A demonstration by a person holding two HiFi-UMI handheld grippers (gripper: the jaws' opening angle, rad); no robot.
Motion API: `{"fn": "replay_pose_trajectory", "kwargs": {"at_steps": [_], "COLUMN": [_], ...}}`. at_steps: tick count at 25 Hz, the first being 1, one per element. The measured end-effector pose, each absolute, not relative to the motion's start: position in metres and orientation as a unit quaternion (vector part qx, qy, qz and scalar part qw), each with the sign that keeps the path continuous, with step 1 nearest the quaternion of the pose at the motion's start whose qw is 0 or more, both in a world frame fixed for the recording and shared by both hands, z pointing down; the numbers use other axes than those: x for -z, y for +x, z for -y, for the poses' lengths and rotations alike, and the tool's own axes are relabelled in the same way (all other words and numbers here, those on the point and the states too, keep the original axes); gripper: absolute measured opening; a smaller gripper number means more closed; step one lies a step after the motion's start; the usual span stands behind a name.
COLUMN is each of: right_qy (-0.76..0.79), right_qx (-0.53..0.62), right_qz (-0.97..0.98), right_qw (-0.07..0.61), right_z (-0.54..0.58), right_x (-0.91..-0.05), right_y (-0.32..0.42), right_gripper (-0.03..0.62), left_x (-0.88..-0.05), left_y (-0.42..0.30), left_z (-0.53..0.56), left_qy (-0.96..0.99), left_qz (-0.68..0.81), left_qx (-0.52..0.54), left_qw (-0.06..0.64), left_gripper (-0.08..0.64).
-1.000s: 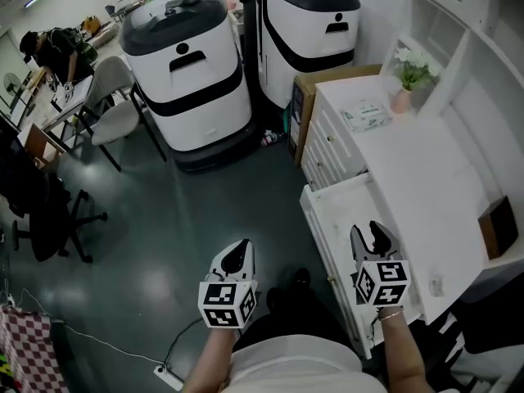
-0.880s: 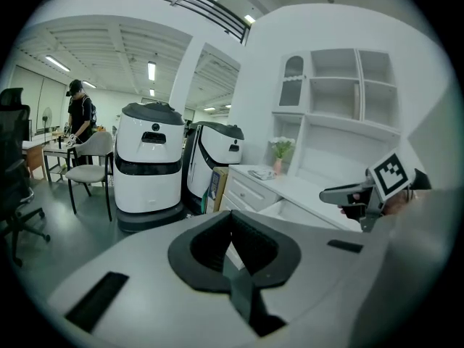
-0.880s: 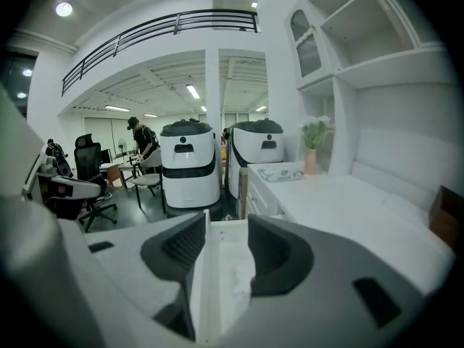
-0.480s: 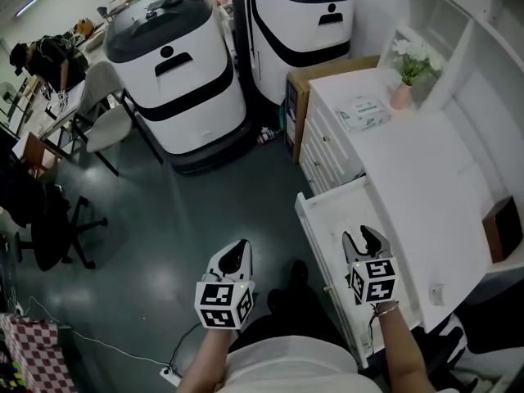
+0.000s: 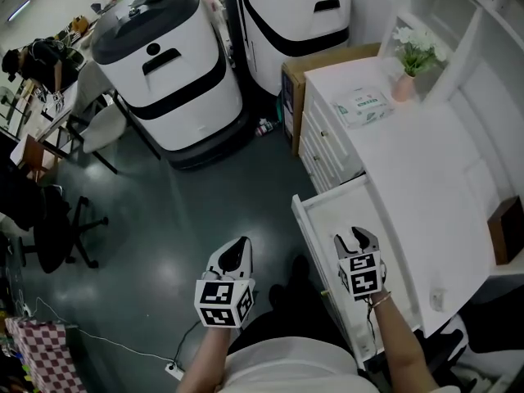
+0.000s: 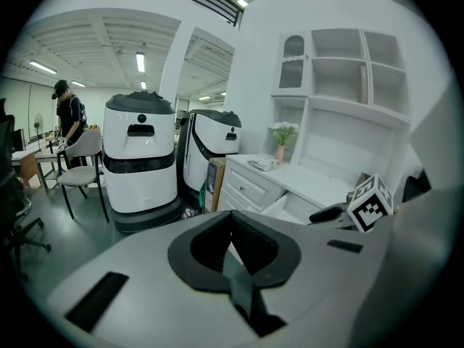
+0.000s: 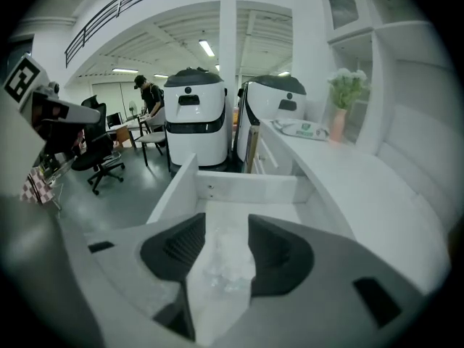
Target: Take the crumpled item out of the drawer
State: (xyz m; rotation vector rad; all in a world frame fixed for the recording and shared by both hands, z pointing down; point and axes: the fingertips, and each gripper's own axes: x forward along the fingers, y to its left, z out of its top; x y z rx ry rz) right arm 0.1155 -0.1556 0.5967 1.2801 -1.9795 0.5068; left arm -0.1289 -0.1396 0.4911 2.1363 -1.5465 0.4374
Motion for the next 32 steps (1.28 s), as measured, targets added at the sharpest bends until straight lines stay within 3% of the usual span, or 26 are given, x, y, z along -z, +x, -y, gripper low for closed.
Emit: {"fn": "replay_pose_trajectory", "kwargs": {"at_steps": [15,22,32], "right_qy": [0.435,0.433,0.424], "right_qx": [-0.205,-0.236,-0.275], "right_qz": [0.744,0.723,0.71], "right_qw": [0.464,0.484,0.49], "right_z": [0.161,0.159,0.157], "right_x": [-0.662,-0.684,-0.704], "right_y": [0.119,0.127,0.135], "right_gripper": [0.227,0.281,0.304], "left_x": [-0.521,-0.534,-0.546], "left_y": [-0.129,-0.121,-0.116], "left_z": [0.157,0.161,0.165], "left_qy": [0.761,0.76,0.758], "left_qz": [0.563,0.552,0.541], "left_qx": [-0.188,-0.201,-0.212], "left_qw": [0.263,0.278,0.296], "left_gripper": [-0.006,-0.006,-0.006]}}
